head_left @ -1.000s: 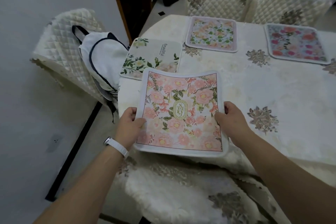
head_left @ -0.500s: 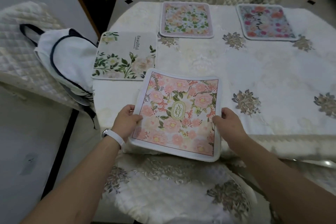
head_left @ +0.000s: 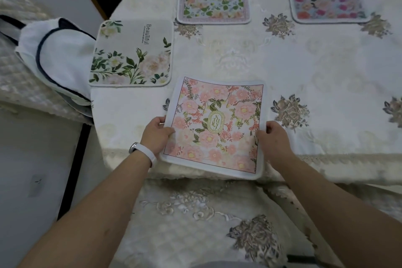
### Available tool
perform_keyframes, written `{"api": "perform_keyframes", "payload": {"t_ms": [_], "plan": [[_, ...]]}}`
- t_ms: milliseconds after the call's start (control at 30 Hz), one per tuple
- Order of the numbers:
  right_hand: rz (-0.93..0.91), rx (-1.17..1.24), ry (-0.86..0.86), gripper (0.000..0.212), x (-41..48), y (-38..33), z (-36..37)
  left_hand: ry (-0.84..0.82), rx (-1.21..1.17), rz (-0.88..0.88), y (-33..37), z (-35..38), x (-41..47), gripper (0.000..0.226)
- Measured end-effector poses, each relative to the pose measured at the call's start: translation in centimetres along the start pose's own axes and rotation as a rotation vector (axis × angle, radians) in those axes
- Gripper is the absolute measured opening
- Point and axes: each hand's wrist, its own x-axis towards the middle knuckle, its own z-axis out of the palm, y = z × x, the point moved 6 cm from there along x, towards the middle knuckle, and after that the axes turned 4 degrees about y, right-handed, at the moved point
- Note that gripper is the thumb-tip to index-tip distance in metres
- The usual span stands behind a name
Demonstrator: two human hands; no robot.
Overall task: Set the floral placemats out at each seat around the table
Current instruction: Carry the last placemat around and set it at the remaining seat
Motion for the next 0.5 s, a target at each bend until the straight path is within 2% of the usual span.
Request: {"api": "perform_keyframes", "payload": {"t_ms": [233,300,500], "plan": [[0.081,0.012,0.008,0.014,1.4,2.3,-1.0,0.076,-0.165,-0.15,-2.3,1.3,-1.4,0.026],[0.12,0.032,0.02,0.015,1.4,3.0,-1.1,0.095,-0.162,-0.146,-2.9,1.7,-2.1,0.02],[0.246,0.131,0.083,0.019,-0.7,4.3,-0.3,0.074,-0.283,-0.146,-4.6,1.7,-3.4,0.025]]}}
